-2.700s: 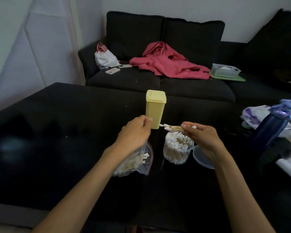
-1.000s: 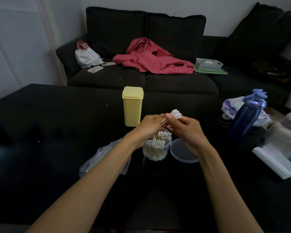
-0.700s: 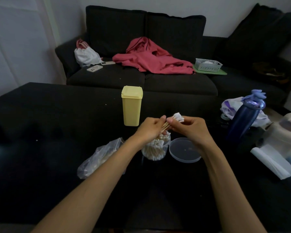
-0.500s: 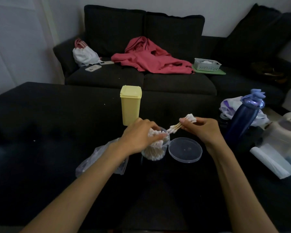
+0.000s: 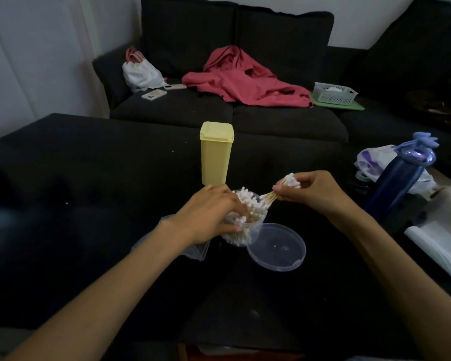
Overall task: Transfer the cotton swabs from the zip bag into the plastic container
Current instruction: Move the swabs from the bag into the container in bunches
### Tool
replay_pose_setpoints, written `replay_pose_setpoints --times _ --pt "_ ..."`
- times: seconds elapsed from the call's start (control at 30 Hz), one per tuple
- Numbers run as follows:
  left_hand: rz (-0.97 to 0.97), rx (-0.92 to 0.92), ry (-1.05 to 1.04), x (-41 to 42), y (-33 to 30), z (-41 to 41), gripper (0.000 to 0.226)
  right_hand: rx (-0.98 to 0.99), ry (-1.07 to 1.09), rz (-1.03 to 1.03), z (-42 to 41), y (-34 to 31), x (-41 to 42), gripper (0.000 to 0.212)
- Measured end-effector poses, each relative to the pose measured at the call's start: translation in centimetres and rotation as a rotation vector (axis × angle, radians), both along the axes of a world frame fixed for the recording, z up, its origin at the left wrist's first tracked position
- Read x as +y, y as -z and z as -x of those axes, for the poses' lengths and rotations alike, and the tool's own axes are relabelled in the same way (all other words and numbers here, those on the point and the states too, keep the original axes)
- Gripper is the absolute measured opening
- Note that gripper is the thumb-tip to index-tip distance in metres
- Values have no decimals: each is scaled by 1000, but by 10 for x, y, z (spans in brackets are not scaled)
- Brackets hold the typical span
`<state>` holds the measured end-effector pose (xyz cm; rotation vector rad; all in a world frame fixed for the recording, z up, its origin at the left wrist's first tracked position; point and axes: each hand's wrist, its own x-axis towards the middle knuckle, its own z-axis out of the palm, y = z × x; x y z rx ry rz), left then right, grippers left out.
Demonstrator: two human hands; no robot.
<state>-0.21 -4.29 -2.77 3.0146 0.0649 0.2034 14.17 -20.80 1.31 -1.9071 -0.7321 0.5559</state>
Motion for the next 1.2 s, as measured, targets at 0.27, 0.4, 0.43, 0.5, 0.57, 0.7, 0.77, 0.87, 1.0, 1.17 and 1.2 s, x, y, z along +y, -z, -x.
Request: replay_pose_setpoints --times 0.27,0.4,0.43,0.5,0.57,0.7,0.77,0.87,1.0,1.17,1.2 --pt "26 -65 -37 3 6 11 35 -555 -137 -22 29 30 17 14" --pt "20 -86 -36 4 8 11 35 -579 -227 168 25 21 20 13" --pt "21 -91 -39 4 9 11 35 -569 -266 228 24 17 23 14" --pt "33 -96 -46 5 10 10 34 -553 -328 344 21 9 31 14" --pt "42 -104 -59 5 12 10 33 -560 -380 461 19 4 44 17" --pt "52 -130 -91 6 16 9 33 -578 -443 689 19 -2 68 18" --pt "62 -144 -108 5 19 9 31 -559 -429 810 21 -3 80 20" --pt "70 -185 -164 -1 22 8 31 -576 -396 990 21 0 92 30" --pt "133 -211 -232 -6 24 9 33 -420 -427 1037 17 2 97 18" --pt "249 -299 -243 -17 25 18 44 27 -483 970 9 -24 88 29" --pt "276 -317 -236 -18 25 20 47 109 -491 954 7 -29 86 33"
